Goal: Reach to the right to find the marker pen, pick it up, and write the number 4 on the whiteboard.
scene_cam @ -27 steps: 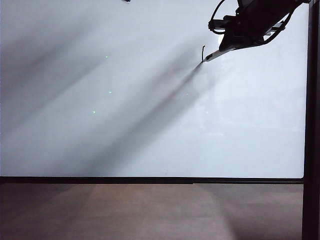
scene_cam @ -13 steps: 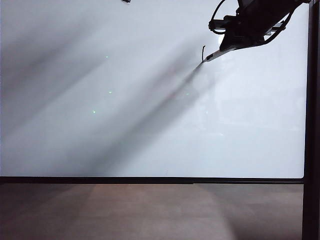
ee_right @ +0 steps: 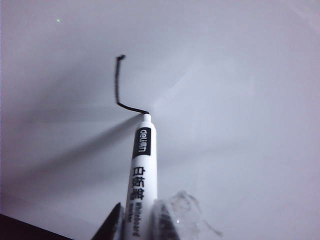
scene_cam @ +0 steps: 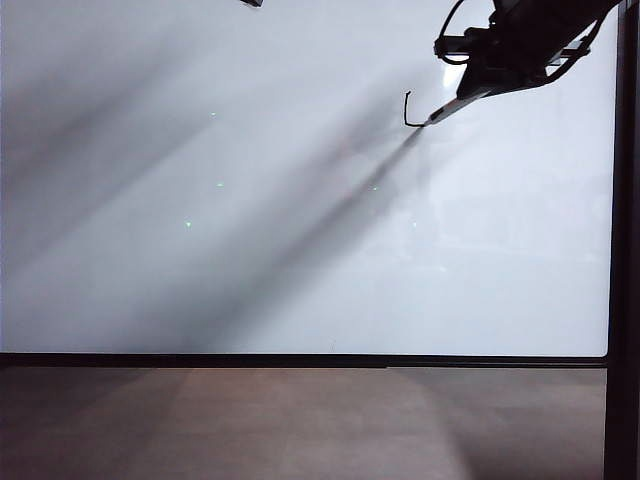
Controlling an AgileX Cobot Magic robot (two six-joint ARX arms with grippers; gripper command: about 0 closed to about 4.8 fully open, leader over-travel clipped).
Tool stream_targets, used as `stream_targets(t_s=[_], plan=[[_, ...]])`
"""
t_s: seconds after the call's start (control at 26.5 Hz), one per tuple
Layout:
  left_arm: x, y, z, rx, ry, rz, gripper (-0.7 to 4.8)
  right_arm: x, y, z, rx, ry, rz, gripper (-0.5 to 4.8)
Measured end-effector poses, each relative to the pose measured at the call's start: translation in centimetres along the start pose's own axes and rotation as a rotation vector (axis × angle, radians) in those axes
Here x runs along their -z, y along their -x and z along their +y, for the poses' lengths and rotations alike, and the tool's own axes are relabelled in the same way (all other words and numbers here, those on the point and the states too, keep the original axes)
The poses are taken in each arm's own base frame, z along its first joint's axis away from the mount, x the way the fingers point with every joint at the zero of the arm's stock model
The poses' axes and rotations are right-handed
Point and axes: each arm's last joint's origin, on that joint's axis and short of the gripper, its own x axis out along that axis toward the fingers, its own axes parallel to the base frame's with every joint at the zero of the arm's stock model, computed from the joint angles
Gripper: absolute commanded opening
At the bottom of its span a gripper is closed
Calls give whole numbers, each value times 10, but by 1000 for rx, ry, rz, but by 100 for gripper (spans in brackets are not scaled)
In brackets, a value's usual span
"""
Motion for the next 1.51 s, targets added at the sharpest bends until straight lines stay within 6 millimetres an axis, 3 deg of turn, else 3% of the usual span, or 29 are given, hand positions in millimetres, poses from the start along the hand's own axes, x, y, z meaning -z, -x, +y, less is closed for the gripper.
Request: stream_targets(t_s=[0.57, 0.68, 0.83, 0.94, 1.21, 1.51], plan=[[1, 0, 0, 0, -1, 6, -5, -4, 8, -11, 22, -6, 9, -2], [1, 0, 0, 0, -1, 6, -5, -18, 24, -13, 21, -7, -36, -2], [1, 0, 0, 1, -1, 9, -5, -50, 63, -2, -13, -3, -149, -2], [1, 0, 0, 1, -1, 9, -5, -61, 75, 1, -38, 0, -195, -2], [1, 0, 0, 2, -1, 13, -5, -37, 60, 3, -38, -2, -65, -2], [1, 0, 0, 3, -1, 15, -5, -28, 45, 4, -40, -2, -38, -2]])
